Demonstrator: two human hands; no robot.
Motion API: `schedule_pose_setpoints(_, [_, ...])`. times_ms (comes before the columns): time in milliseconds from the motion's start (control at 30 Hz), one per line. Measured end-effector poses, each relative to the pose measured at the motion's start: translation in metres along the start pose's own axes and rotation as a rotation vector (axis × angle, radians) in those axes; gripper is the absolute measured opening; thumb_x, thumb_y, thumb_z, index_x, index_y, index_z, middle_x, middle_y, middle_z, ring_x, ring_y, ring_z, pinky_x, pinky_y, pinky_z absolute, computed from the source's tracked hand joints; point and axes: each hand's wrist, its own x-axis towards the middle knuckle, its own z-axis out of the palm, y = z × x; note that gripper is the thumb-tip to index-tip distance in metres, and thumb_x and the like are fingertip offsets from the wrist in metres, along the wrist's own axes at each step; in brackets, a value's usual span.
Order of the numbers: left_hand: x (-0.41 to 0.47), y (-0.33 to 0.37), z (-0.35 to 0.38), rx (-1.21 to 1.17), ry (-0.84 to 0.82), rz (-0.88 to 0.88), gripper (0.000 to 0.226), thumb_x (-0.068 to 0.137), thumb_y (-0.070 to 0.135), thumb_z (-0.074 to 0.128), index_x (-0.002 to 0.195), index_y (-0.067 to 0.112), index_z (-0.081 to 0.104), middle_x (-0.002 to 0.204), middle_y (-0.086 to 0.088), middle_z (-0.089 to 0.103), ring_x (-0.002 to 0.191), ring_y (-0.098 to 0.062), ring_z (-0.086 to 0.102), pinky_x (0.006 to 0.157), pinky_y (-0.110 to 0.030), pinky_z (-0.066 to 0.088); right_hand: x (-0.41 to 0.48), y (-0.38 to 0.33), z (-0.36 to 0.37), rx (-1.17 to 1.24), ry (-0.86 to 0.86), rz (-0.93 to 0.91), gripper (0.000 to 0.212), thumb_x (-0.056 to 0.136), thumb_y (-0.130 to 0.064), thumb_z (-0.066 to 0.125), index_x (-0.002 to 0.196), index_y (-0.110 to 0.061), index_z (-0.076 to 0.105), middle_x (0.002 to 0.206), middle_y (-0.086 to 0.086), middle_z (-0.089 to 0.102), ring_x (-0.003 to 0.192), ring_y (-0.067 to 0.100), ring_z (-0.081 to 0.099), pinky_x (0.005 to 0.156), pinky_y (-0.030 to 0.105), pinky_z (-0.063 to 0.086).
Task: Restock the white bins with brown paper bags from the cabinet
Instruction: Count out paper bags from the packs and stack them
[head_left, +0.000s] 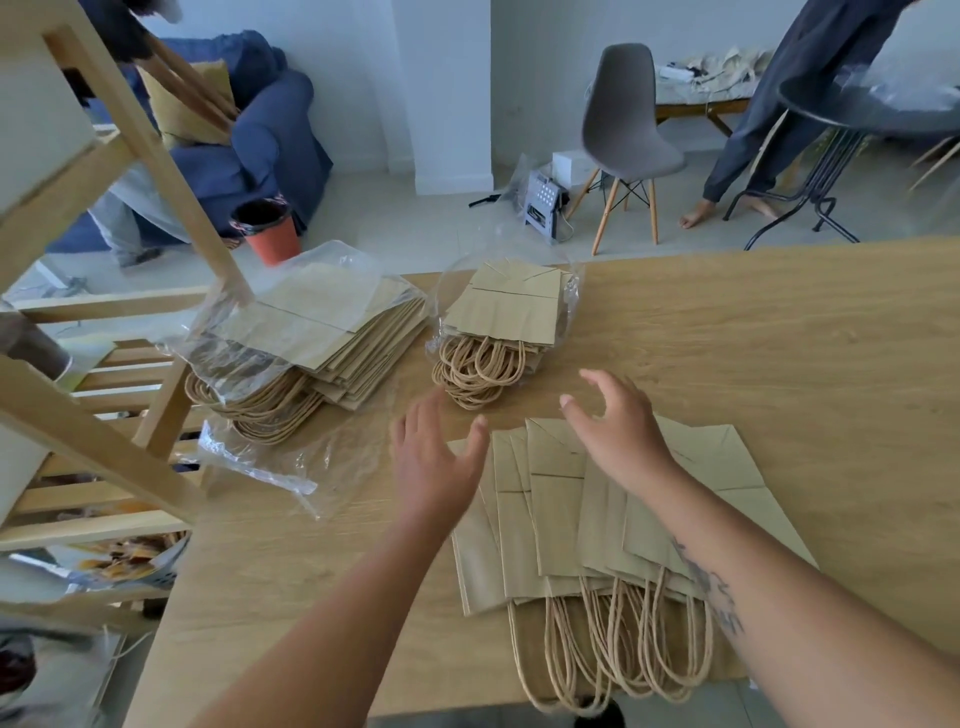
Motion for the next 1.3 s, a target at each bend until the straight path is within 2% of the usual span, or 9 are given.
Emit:
schedule_pose_setpoints(267, [0.101, 0.036, 0.01, 0.02, -0.069, -0.192, 0.053, 0.092, 0.042, 0.057, 0.141, 0.023, 0.048, 0.139, -0.001, 0.054, 0.138, -0.022, 0.032, 0.098, -0.039, 0.035, 0.089, -0.032, 0.007, 0.391, -0.031, 0.259, 0.032, 0.091, -0.029, 0.057, 0.119, -0.014, 0.06, 0.109, -0.001, 0.062, 0.097, 0.017, 0.059, 0.088, 0.035, 0.051])
schedule_pose_setpoints(400, [0.131, 0.047, 0.02, 0.252, -0.092, -0.112, 0.055, 0.096, 0.045, 0.05, 0.144, 0.02, 0.045, 0.152, -0.002, 0.042, 0.143, -0.03, 0.026, 0.113, -0.044, 0.026, 0.119, -0.029, 0.013, 0.56, -0.06, 0.426, 0.027, 0.089, -0.022, 0.058, 0.11, -0.004, 0.064, 0.105, 0.018, 0.066, 0.082, 0.021, 0.06, 0.082, 0.037, 0.054])
schedule_pose_setpoints(533, [0.152, 0.055, 0.028, 0.421, -0.197, -0.159, 0.056, 0.098, 0.05, 0.04, 0.141, 0.014, 0.043, 0.151, -0.006, 0.041, 0.14, -0.035, 0.025, 0.11, -0.048, 0.029, 0.135, -0.029, 0.021, 0.668, -0.104, 0.508, 0.008, 0.092, -0.019, 0.061, 0.093, -0.011, 0.061, 0.099, 0.009, 0.068, 0.075, 0.02, 0.064, 0.085, 0.038, 0.058])
schedule_pose_setpoints(667, [0.162, 0.056, 0.03, 0.43, -0.198, -0.254, 0.053, 0.099, 0.05, 0.039, 0.138, 0.014, 0.047, 0.148, -0.006, 0.045, 0.141, -0.036, 0.023, 0.11, -0.05, 0.027, 0.144, -0.028, 0.026, 0.68, -0.124, 0.529, 0.012, 0.092, -0.018, 0.062, 0.084, -0.011, 0.057, 0.091, 0.003, 0.06, 0.065, 0.016, 0.058, 0.075, 0.032, 0.057])
schedule_pose_setpoints(767, [0.166, 0.06, 0.031, 0.403, -0.219, -0.309, 0.047, 0.099, 0.047, 0.044, 0.13, 0.013, 0.054, 0.146, -0.009, 0.048, 0.147, -0.038, 0.015, 0.113, -0.051, 0.022, 0.147, -0.029, 0.025, 0.717, -0.146, 0.567, 0.013, 0.091, -0.015, 0.062, 0.101, -0.007, 0.058, 0.105, 0.007, 0.058, 0.068, 0.017, 0.058, 0.071, 0.031, 0.057])
schedule_pose_setpoints(967, [0.165, 0.065, 0.026, 0.355, -0.256, -0.345, 0.037, 0.095, 0.048, 0.052, 0.075, 0.017, 0.051, 0.129, -0.012, 0.059, 0.143, -0.039, 0.022, 0.11, -0.052, 0.028, 0.144, -0.035, 0.016, 0.895, -0.189, 0.612, 0.013, 0.09, 0.002, 0.056, 0.093, -0.011, 0.057, 0.113, 0.012, 0.062, 0.088, 0.023, 0.06, 0.061, 0.029, 0.054])
schedule_pose_setpoints(1033, [0.161, 0.064, 0.022, 0.348, -0.249, -0.317, 0.036, 0.094, 0.051, 0.053, 0.081, 0.017, 0.057, 0.127, -0.011, 0.06, 0.136, -0.035, 0.03, 0.108, -0.051, 0.029, 0.14, -0.039, 0.013, 0.946, -0.194, 0.591, 0.019, 0.091, 0.005, 0.051, 0.102, -0.008, 0.057, 0.113, 0.013, 0.063, 0.089, 0.024, 0.062, 0.063, 0.031, 0.054])
schedule_pose_setpoints(1167, [0.146, 0.069, 0.01, 0.24, -0.235, -0.298, 0.05, 0.095, 0.052, 0.052, 0.131, 0.018, 0.059, 0.137, -0.012, 0.055, 0.144, -0.034, 0.018, 0.11, -0.049, 0.022, 0.123, -0.047, 0.004, 1.04, -0.213, 0.562, 0.027, 0.092, 0.007, 0.048, 0.116, -0.005, 0.052, 0.114, 0.016, 0.063, 0.1, 0.03, 0.064, 0.065, 0.034, 0.054])
schedule_pose_setpoints(1300, [0.128, 0.074, -0.003, 0.106, -0.207, -0.235, 0.043, 0.095, 0.053, 0.05, 0.101, 0.014, 0.068, 0.098, -0.004, 0.062, 0.126, -0.033, 0.037, 0.101, -0.045, 0.034, 0.096, -0.044, -0.011, 1.119, -0.198, 0.548, 0.023, 0.092, 0.007, 0.047, 0.108, -0.007, 0.053, 0.111, 0.018, 0.064, 0.096, 0.029, 0.064, 0.066, 0.035, 0.053])
